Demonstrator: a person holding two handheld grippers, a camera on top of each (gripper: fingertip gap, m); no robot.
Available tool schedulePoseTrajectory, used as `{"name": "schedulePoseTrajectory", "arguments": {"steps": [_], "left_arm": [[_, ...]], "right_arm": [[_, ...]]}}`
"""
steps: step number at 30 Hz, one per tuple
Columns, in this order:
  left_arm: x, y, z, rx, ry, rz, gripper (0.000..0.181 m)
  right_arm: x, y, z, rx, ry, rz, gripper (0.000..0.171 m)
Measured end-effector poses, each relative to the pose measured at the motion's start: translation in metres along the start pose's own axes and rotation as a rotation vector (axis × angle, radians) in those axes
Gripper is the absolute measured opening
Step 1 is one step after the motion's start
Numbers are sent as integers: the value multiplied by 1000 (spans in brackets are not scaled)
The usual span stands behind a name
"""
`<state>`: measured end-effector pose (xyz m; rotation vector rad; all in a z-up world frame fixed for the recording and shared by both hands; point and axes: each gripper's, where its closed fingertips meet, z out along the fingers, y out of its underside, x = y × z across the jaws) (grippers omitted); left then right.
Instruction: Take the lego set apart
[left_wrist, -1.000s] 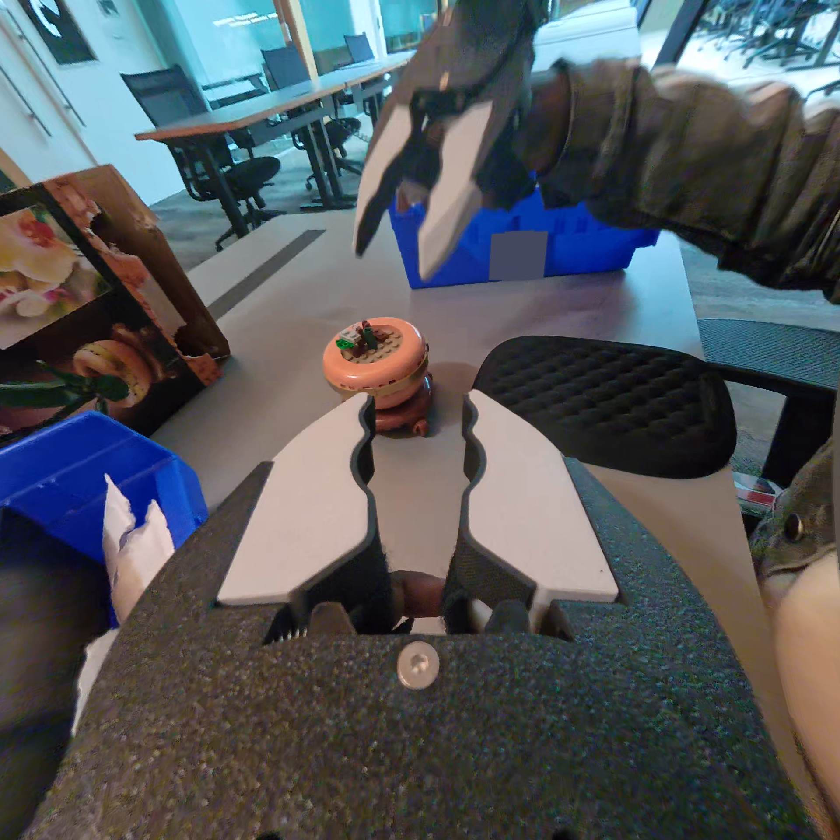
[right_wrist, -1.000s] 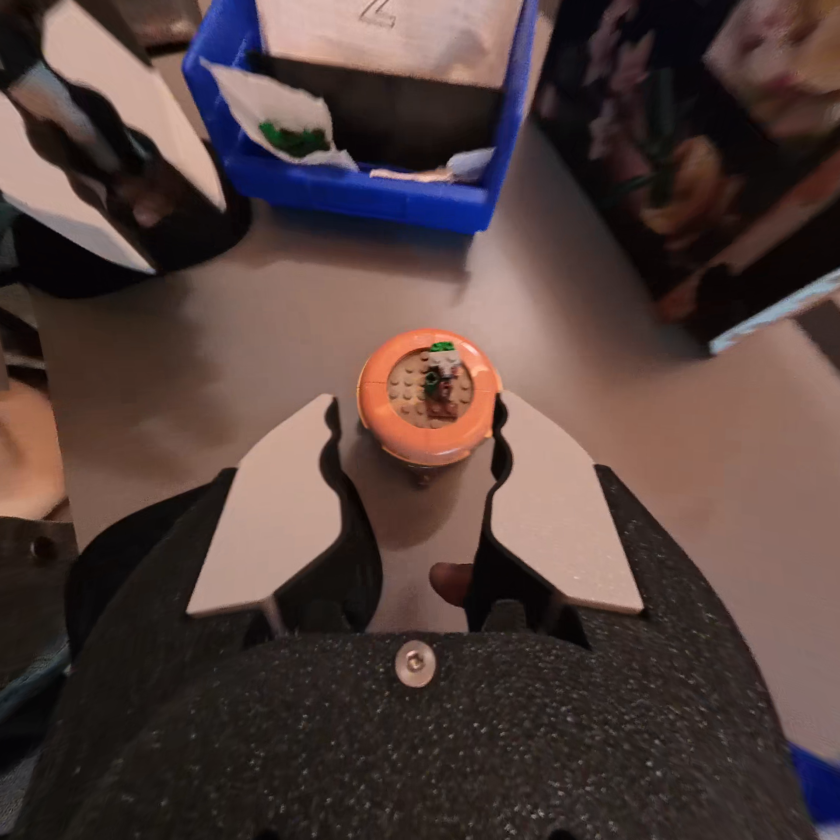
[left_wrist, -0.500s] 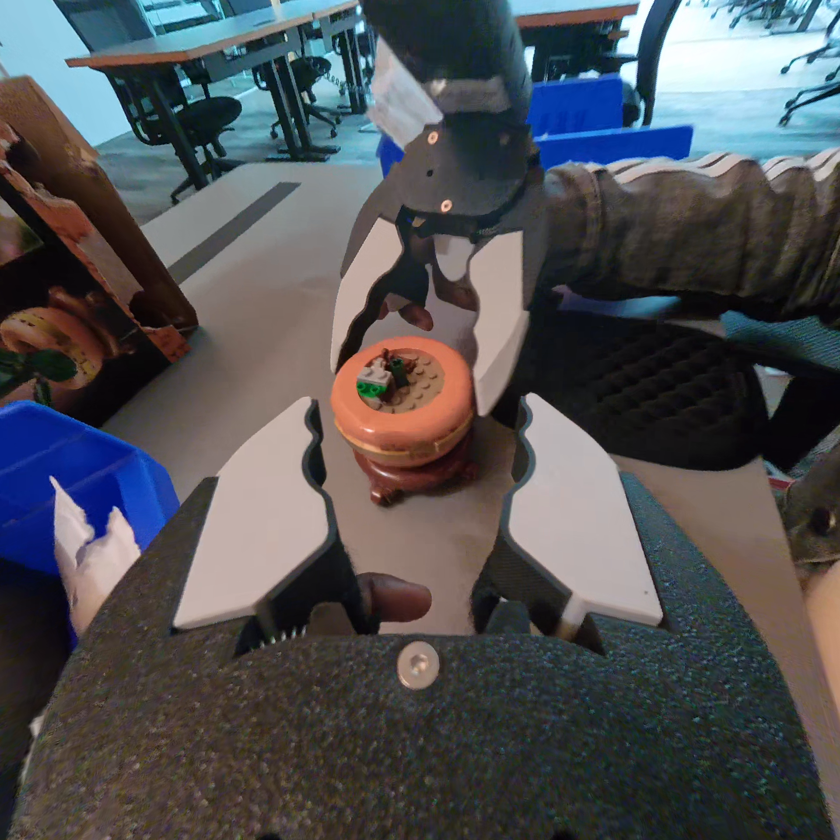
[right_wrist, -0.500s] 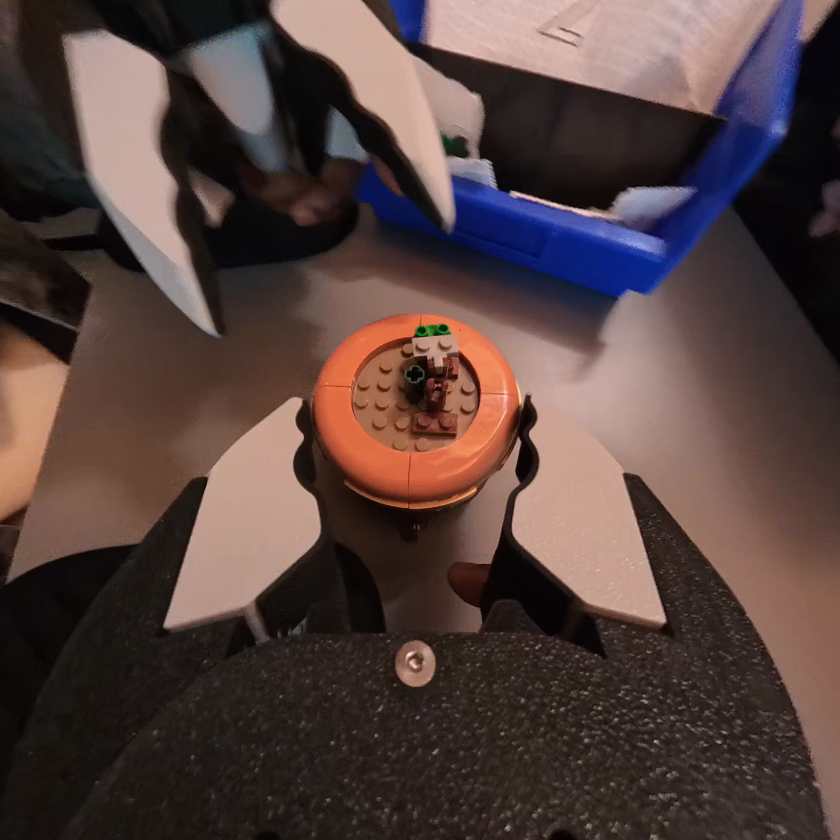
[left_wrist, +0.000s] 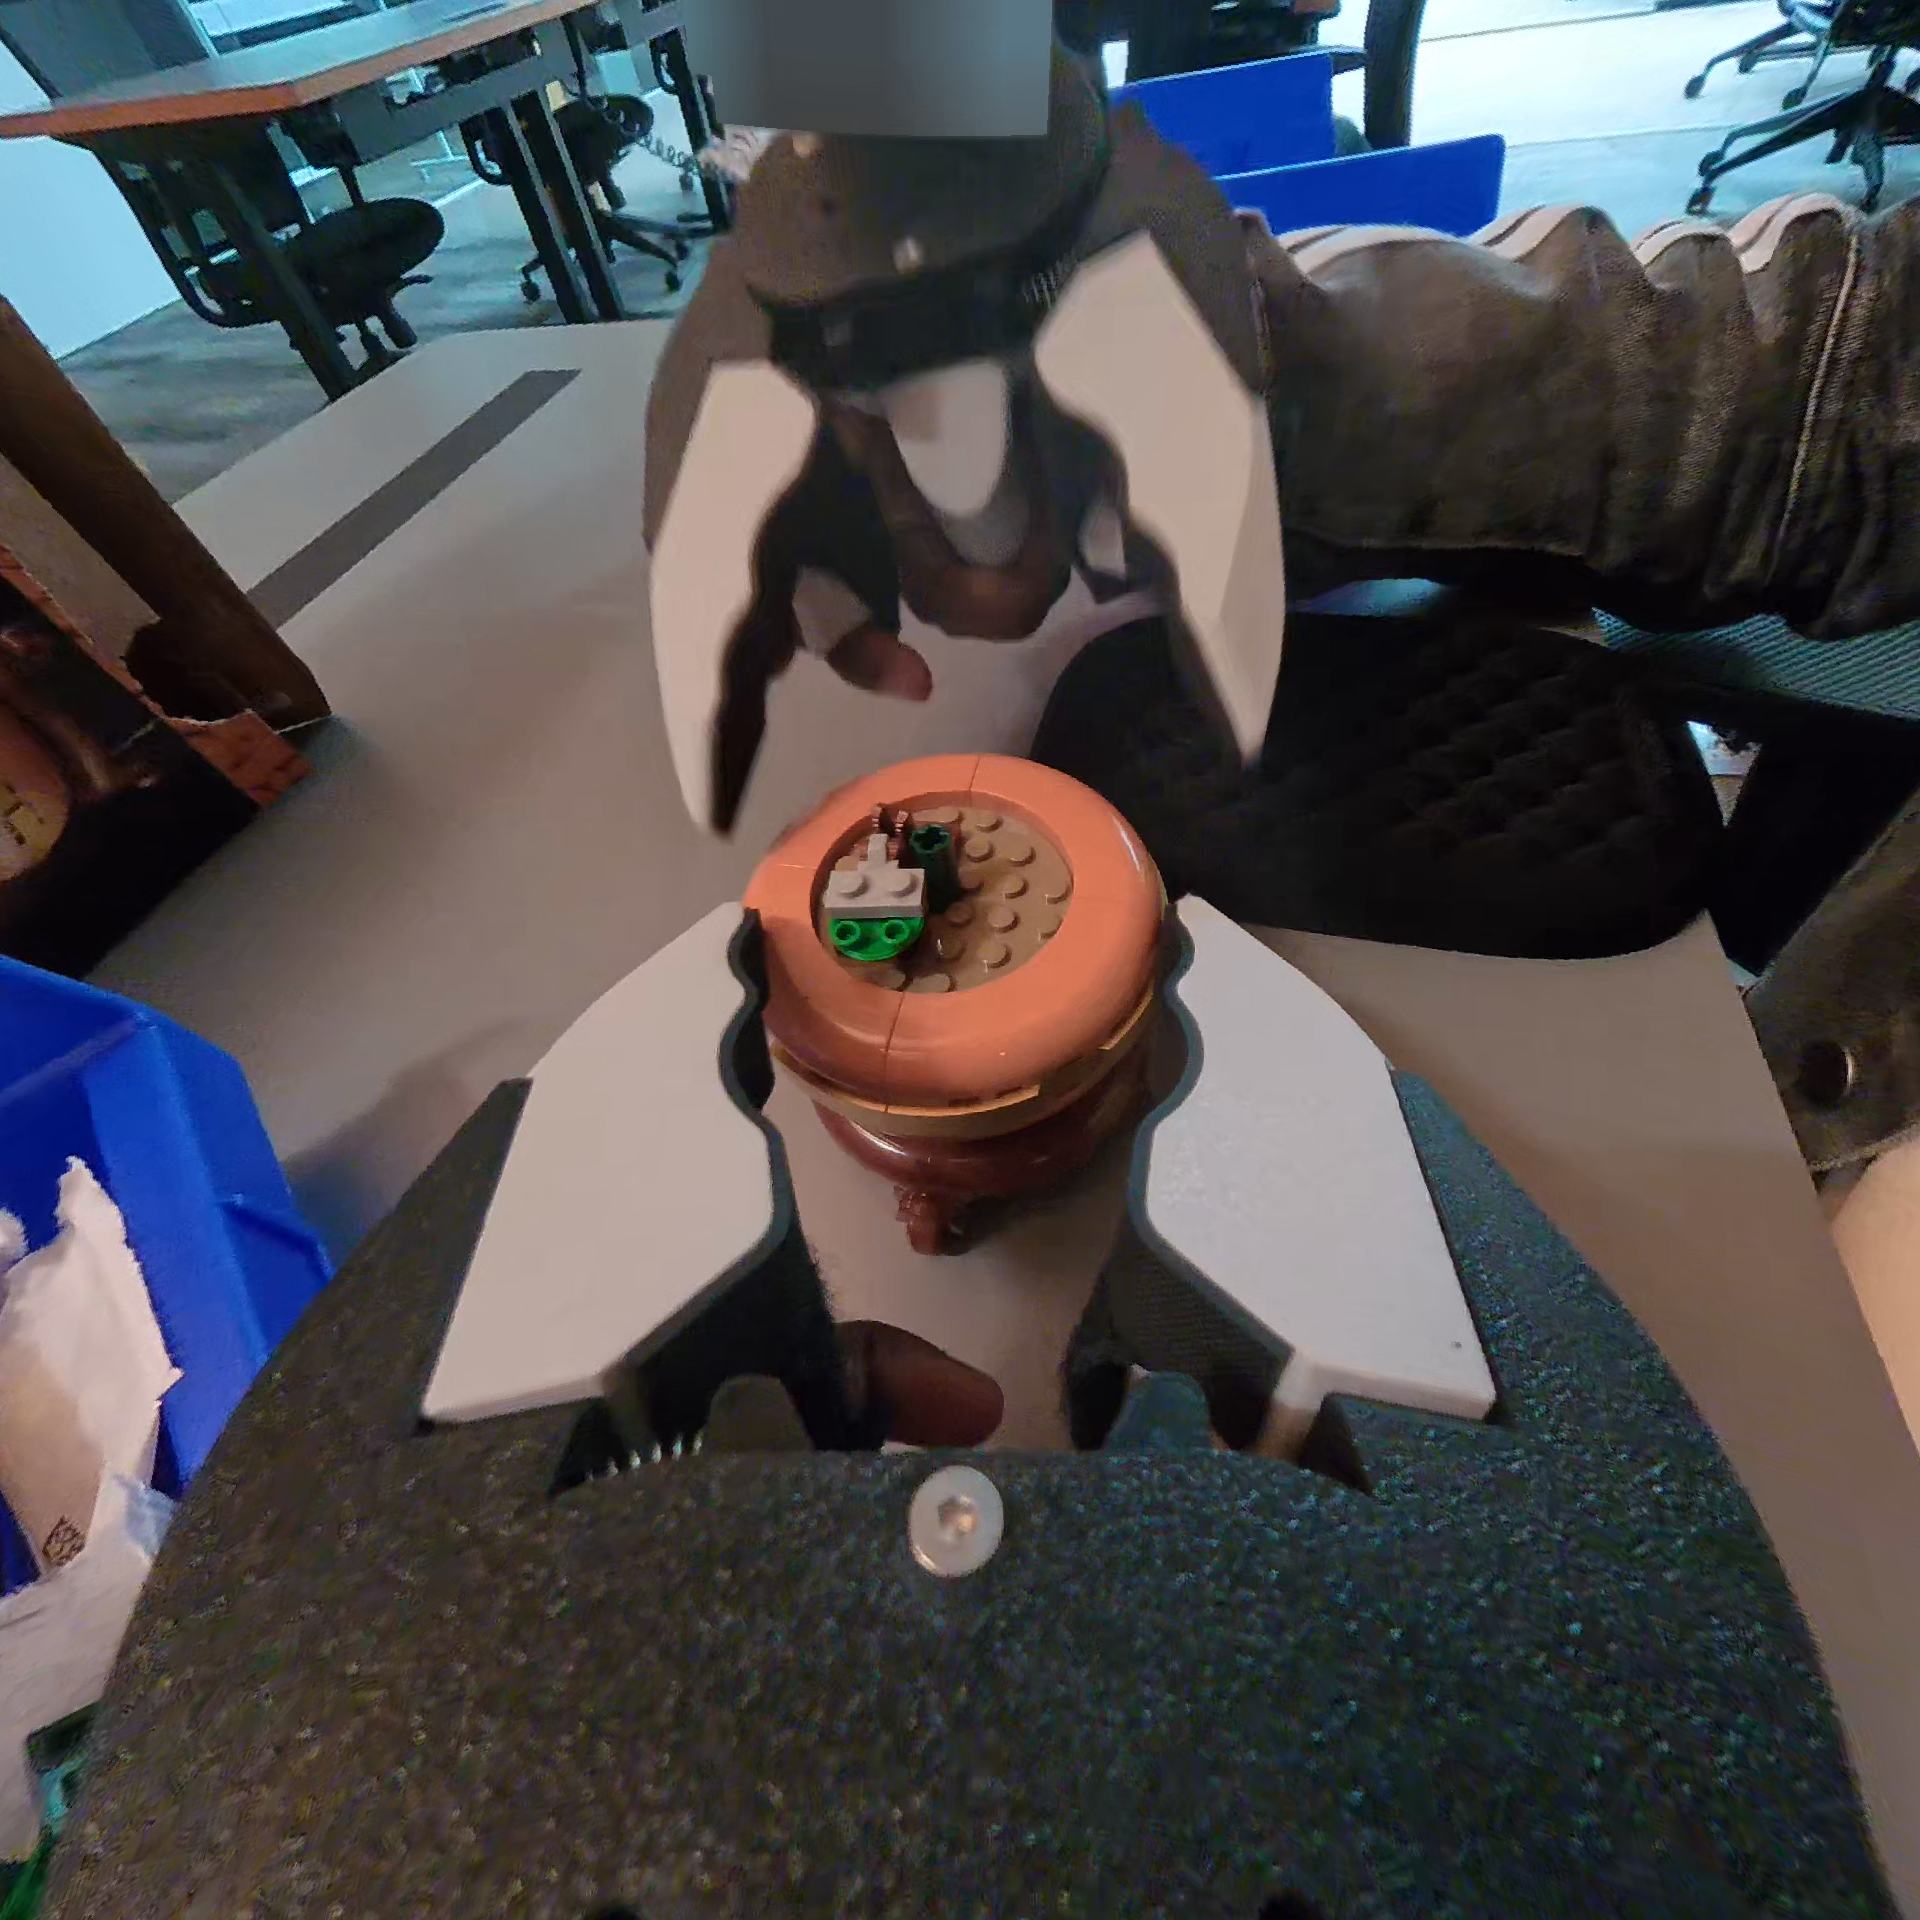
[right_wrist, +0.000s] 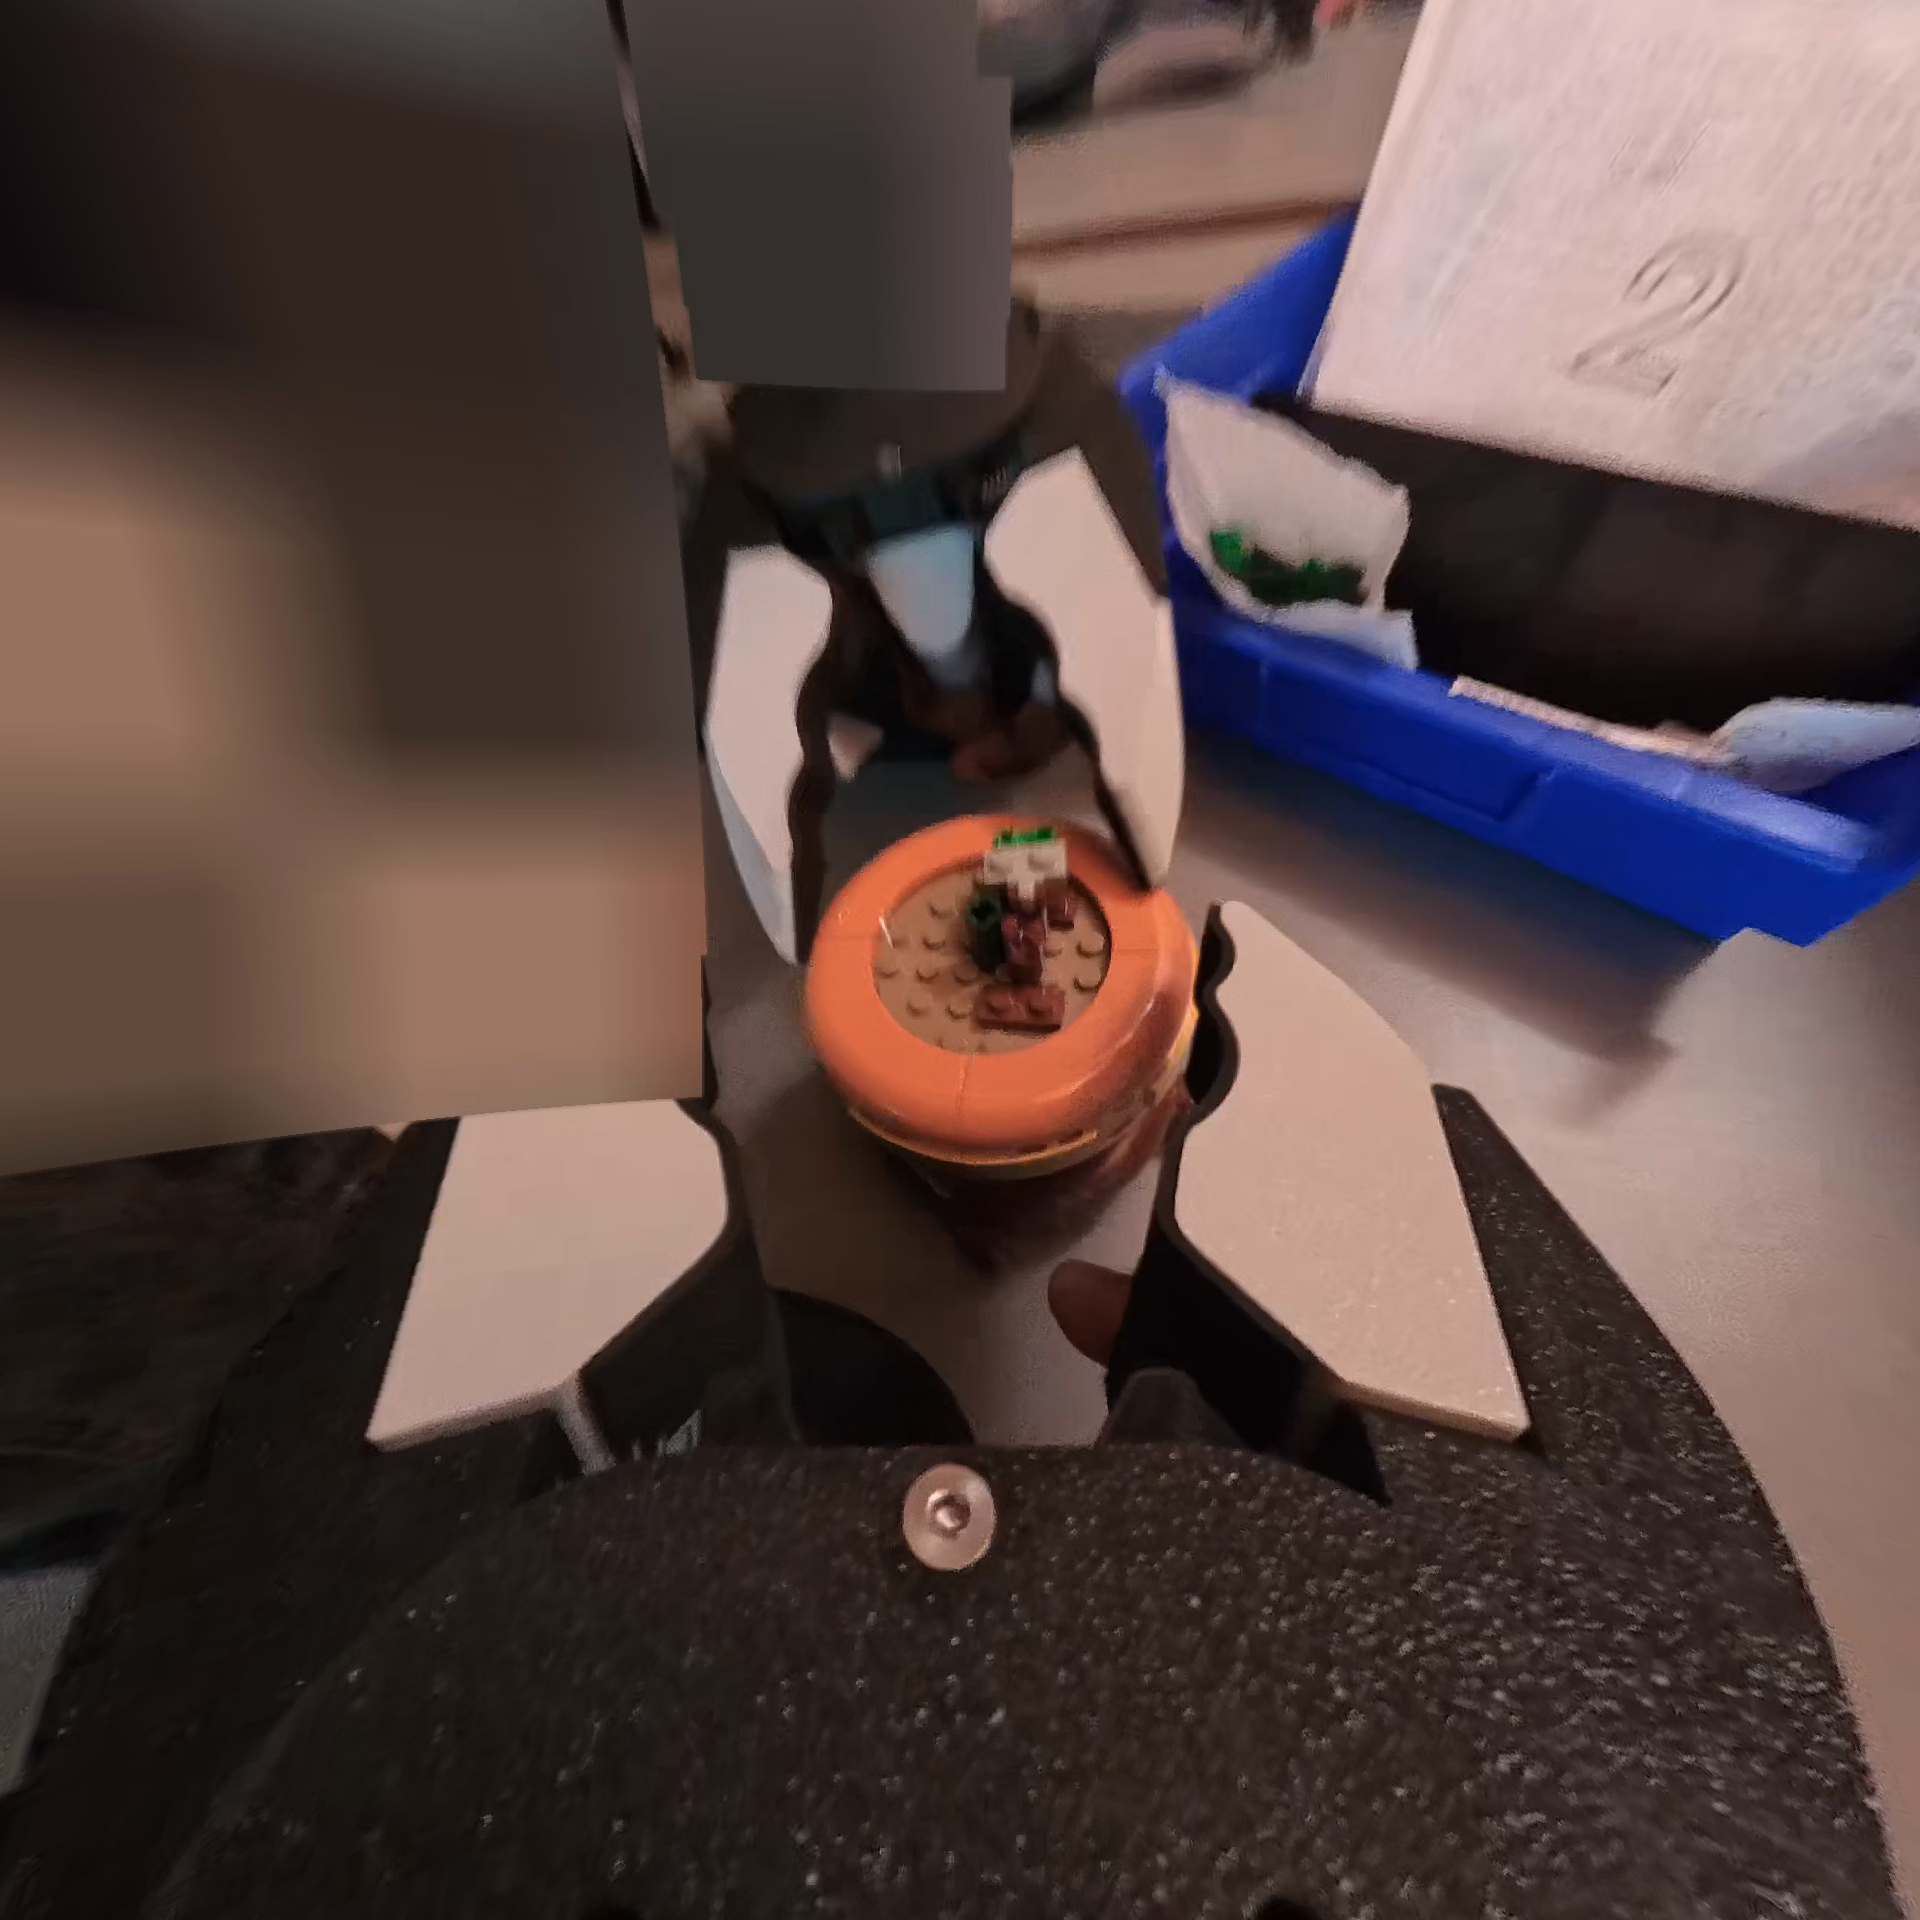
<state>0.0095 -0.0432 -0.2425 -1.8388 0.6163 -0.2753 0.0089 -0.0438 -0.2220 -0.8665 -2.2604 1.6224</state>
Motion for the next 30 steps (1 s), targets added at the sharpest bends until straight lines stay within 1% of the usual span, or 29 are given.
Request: {"name": "schedulePoseTrajectory", "arguments": {"steps": [1,2,3,4,6,7,9,11,13,15,17,18,21,24,26,28,30], "left_arm": [[0,0,0,4,0,2,71],[1,0,0,7,1,6,70],[1,0,0,9,5,10,70],[2,-1,0,11,10,16,68],[3,-1,0,11,10,22,67],[3,0,1,10,9,23,67],[3,0,1,10,7,22,67],[3,0,1,9,5,21,67],[3,0,1,9,4,20,67],[3,0,1,8,2,19,67],[3,-1,1,7,1,18,67],[3,-1,1,7,1,17,68],[2,-1,1,3,0,18,68],[0,-1,2,-21,-14,28,70],[-3,-3,5,-21,-34,55,74],[-3,-5,9,-11,-37,71,74],[-3,-4,11,-8,-17,31,73]], "right_arm": [[1,-12,-9,55,6,28,85],[3,-22,-16,88,24,48,74],[2,-27,-18,83,37,44,64],[3,-24,-16,34,72,31,58],[5,-10,-6,-114,137,-14,61],[6,-5,-1,-152,168,-40,59],[6,-5,8,-157,202,-87,48],[6,-9,12,-123,211,-79,34],[10,-1,13,-179,228,-37,32],[12,4,13,-239,260,-45,29],[9,3,16,-298,251,-54,29],[10,4,16,-346,262,-62,28],[16,10,16,-528,285,-77,18],[16,13,16,-669,261,-92,18],[18,12,16,-708,260,-128,16],[19,12,17,-710,249,-135,16],[19,12,16,-690,237,-121,15]]}}
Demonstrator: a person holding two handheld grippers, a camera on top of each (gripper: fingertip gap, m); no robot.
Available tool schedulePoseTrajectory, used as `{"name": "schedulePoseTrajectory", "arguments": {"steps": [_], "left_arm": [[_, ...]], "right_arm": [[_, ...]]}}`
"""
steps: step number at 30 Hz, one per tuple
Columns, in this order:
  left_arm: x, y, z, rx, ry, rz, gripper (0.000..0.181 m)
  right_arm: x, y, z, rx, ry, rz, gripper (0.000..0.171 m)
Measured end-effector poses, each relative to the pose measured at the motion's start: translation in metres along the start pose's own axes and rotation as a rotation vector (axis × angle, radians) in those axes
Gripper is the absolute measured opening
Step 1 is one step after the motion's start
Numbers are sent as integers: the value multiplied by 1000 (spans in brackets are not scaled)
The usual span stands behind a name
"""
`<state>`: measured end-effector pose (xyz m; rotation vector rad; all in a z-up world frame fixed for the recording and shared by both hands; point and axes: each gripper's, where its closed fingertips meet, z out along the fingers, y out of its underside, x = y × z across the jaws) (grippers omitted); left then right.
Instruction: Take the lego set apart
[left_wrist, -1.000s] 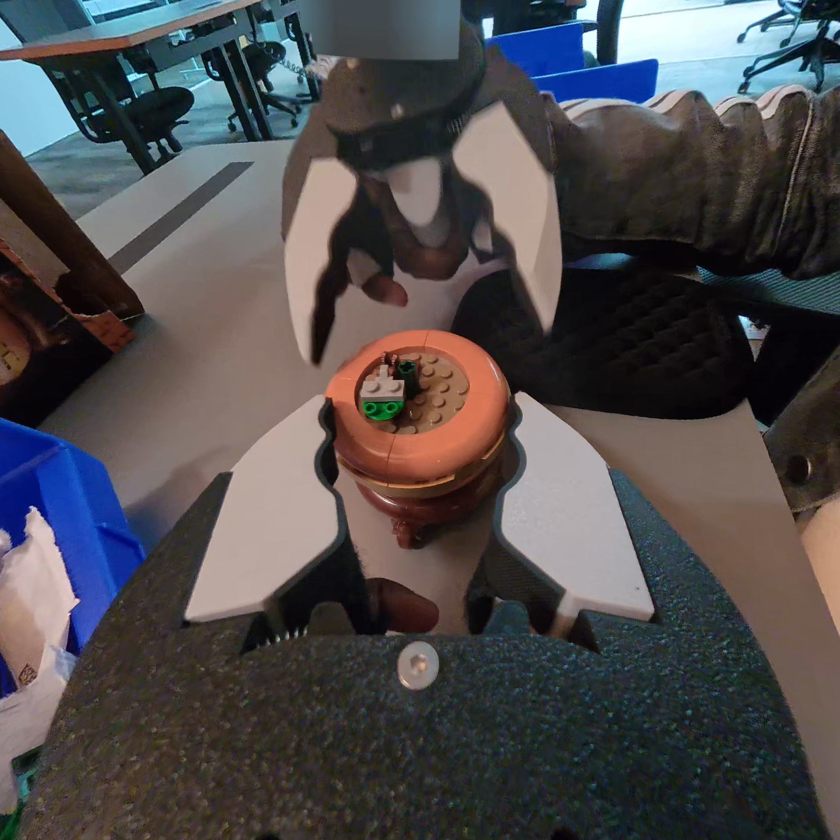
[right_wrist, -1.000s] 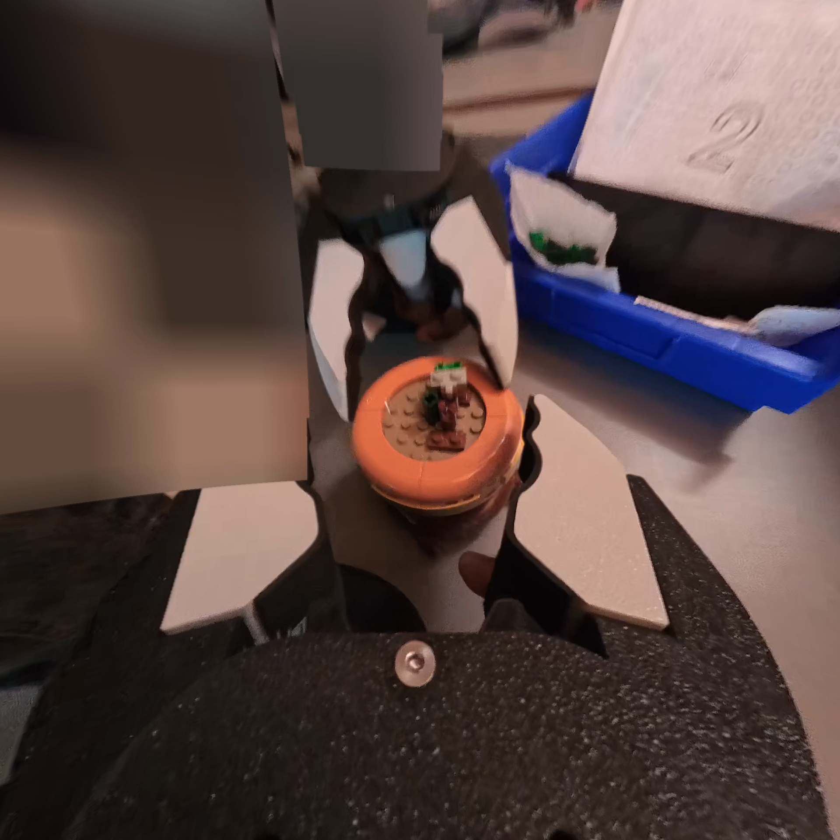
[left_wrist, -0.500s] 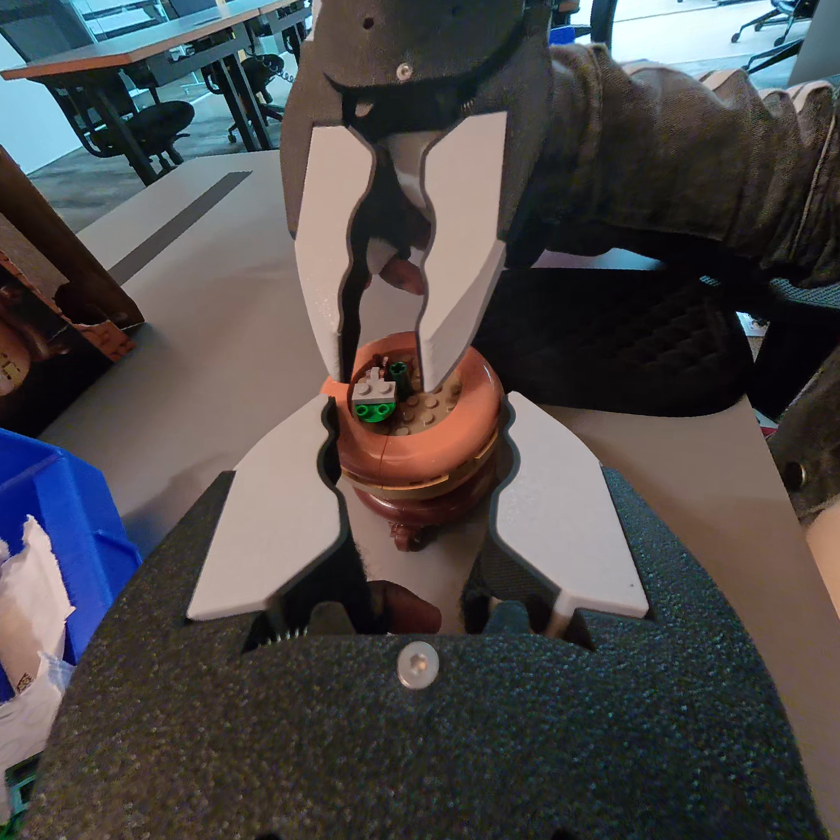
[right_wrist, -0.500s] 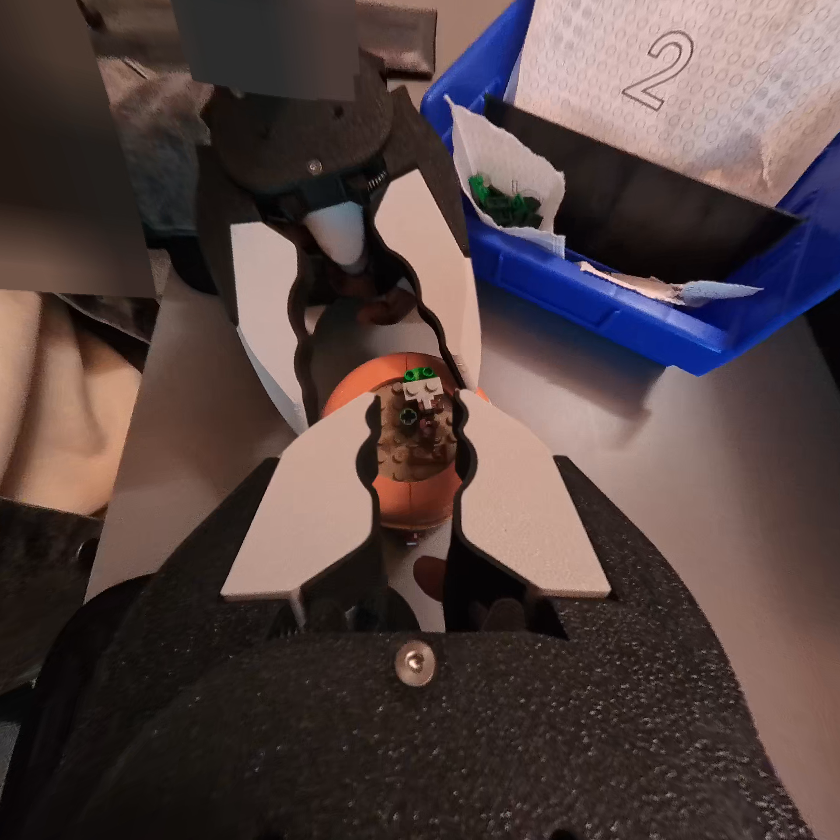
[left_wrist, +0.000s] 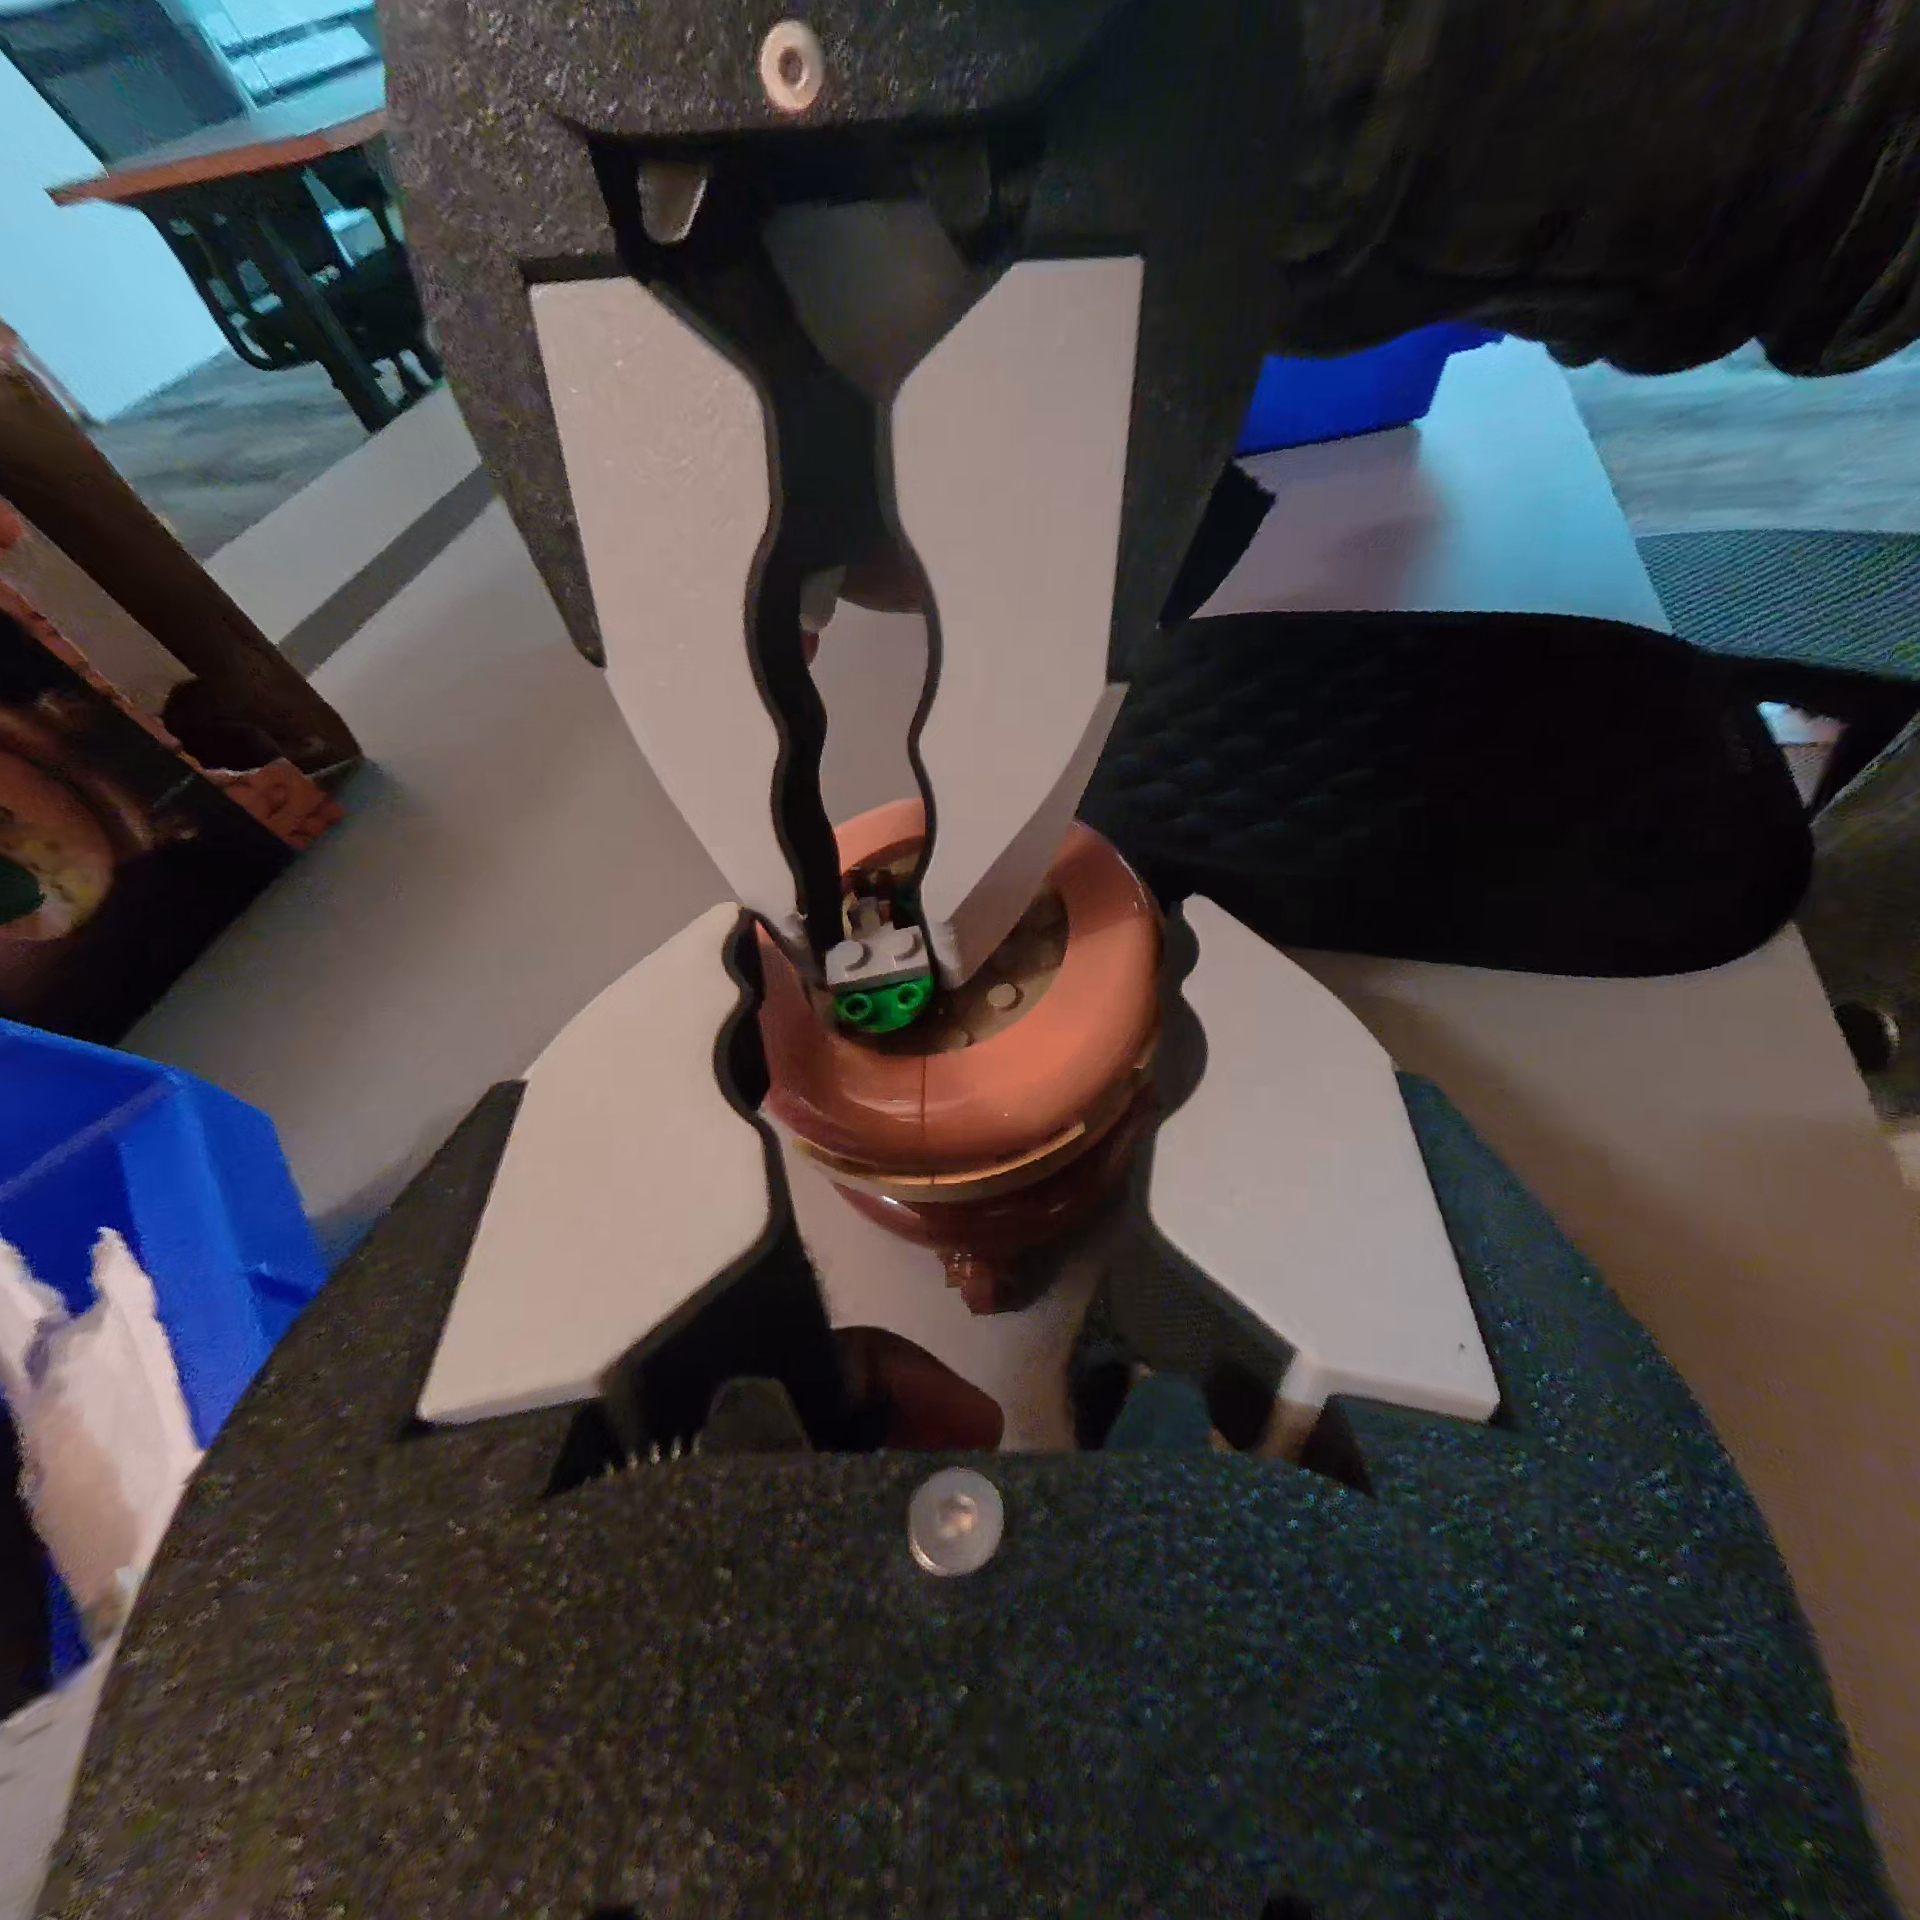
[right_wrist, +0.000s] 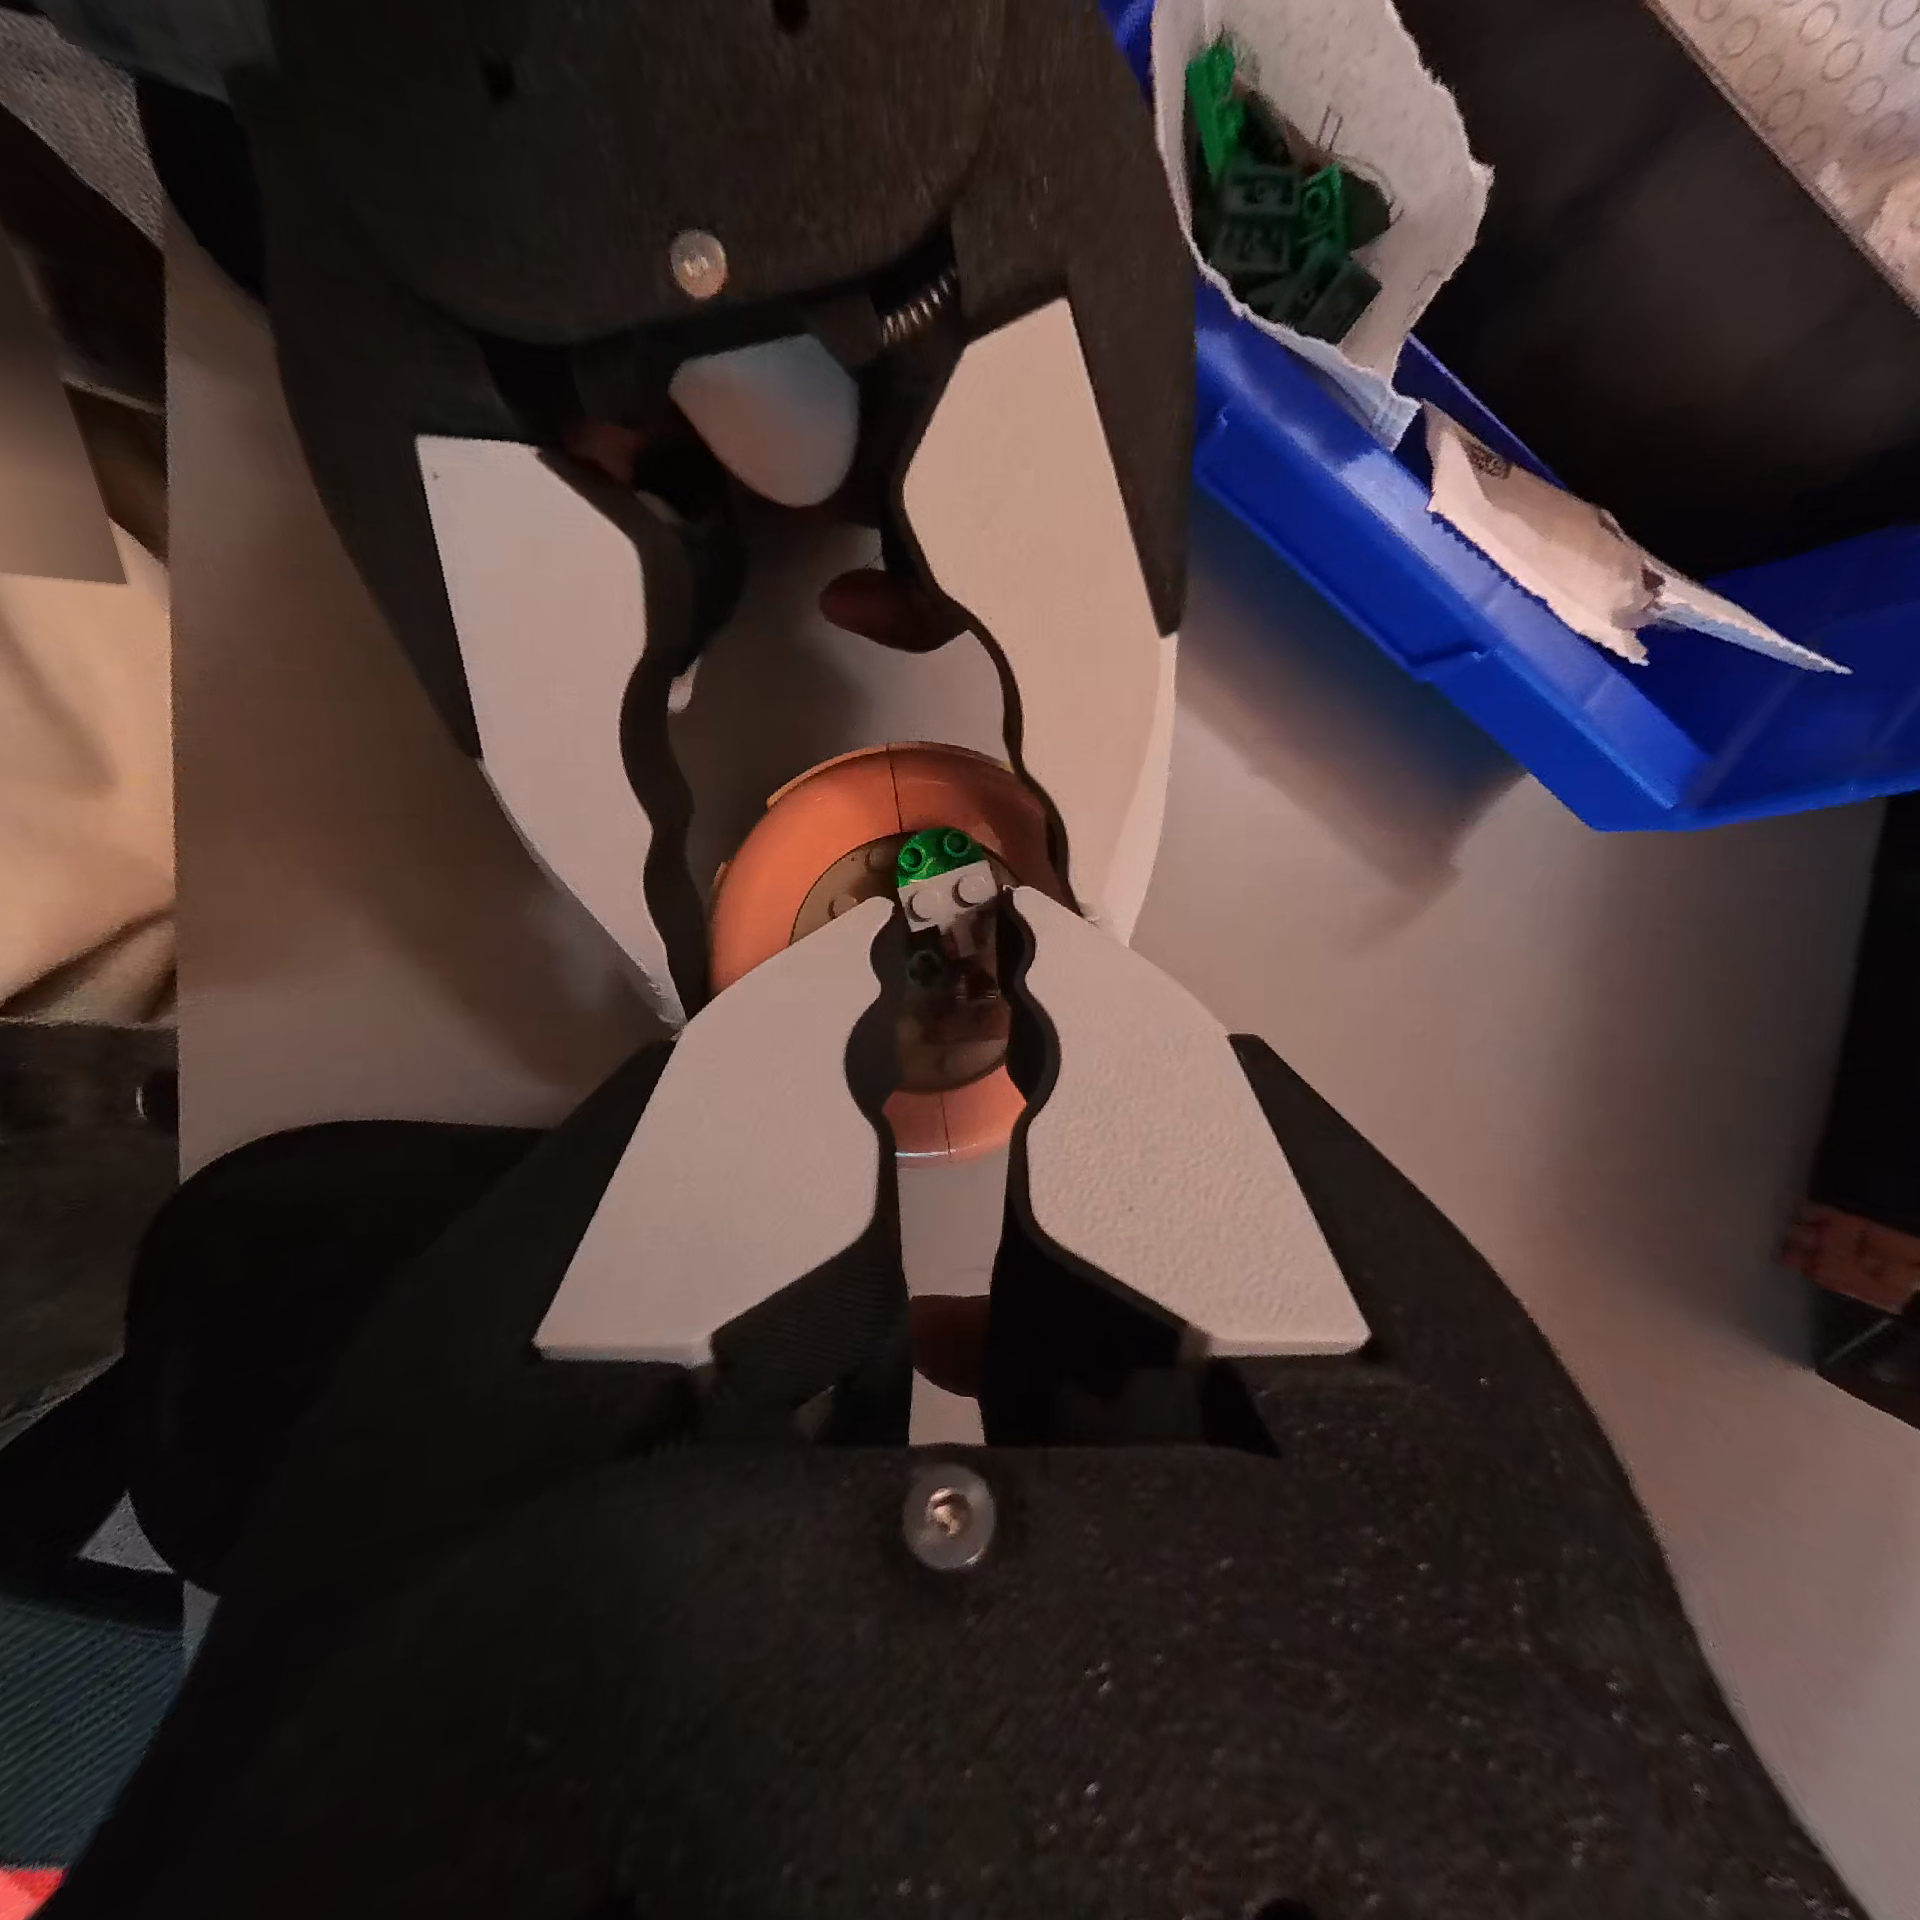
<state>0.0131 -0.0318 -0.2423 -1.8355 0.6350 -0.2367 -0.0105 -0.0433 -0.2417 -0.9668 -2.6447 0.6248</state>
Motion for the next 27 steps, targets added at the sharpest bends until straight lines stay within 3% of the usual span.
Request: {"name": "schedulePoseTrajectory", "arguments": {"steps": [11,17,23,27], "left_arm": [[0,0,3,-50,2,-83,69],[2,1,0,-39,-1,-65,66],[3,1,0,-39,2,-56,65],[4,1,0,-37,7,-50,64]], "right_arm": [[3,1,-3,152,2,48,14],[3,2,-3,49,111,-204,15],[1,-1,-8,160,-23,48,14],[1,0,-9,181,7,20,14]]}}
